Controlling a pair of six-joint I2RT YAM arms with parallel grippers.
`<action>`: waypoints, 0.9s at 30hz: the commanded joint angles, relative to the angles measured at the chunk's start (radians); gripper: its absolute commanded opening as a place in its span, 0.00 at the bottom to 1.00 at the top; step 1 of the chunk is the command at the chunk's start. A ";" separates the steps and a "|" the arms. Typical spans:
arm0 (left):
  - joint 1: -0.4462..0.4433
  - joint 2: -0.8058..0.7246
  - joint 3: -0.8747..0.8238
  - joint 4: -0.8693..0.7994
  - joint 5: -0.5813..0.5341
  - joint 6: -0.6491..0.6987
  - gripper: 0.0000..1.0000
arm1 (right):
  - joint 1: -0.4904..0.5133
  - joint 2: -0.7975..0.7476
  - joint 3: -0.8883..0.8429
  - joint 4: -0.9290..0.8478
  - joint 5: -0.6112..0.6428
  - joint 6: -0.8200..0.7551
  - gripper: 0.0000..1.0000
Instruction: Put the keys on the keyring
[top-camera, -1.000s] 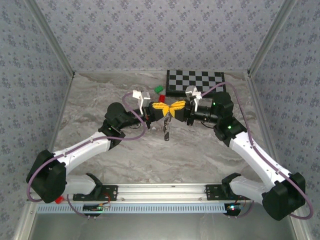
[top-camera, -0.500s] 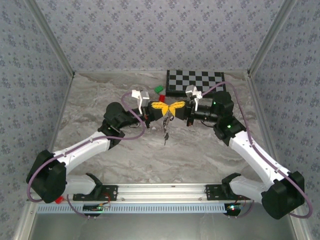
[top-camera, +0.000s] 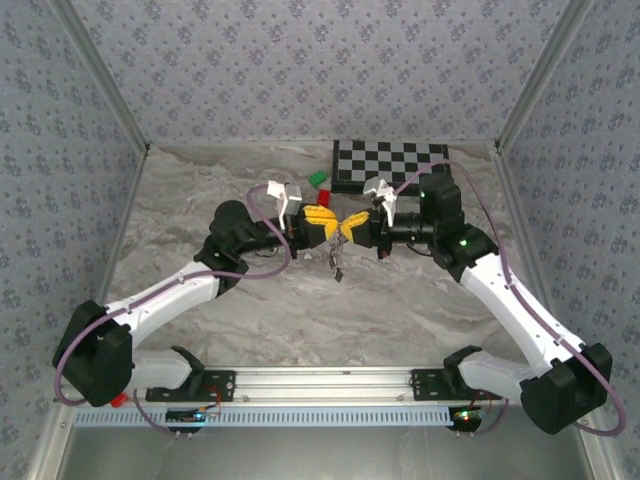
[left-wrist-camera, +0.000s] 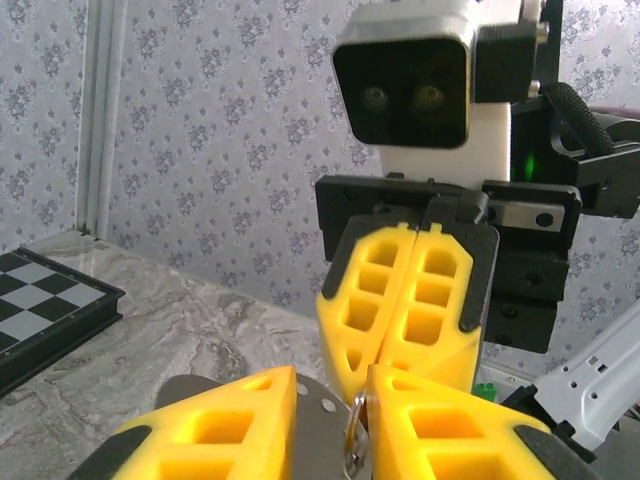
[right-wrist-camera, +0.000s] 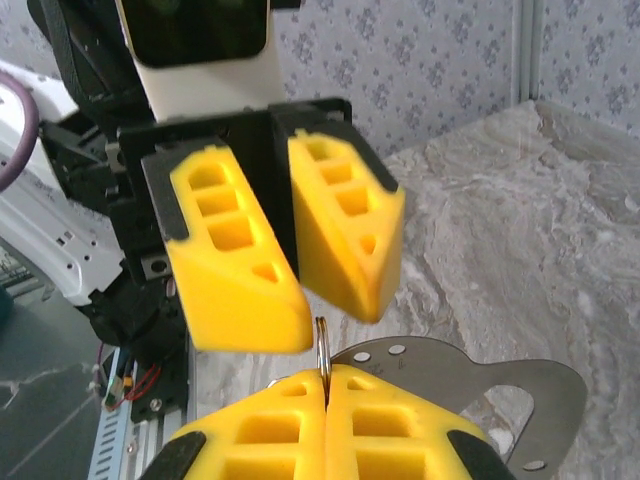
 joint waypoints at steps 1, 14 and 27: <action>0.015 -0.009 0.047 -0.014 0.048 0.023 0.25 | -0.004 0.011 0.063 -0.138 0.020 -0.095 0.00; 0.034 -0.017 0.091 -0.239 0.132 0.199 0.25 | 0.010 0.069 0.166 -0.317 0.109 -0.195 0.00; 0.047 0.003 0.125 -0.356 0.140 0.285 0.25 | 0.048 0.127 0.262 -0.447 0.129 -0.279 0.00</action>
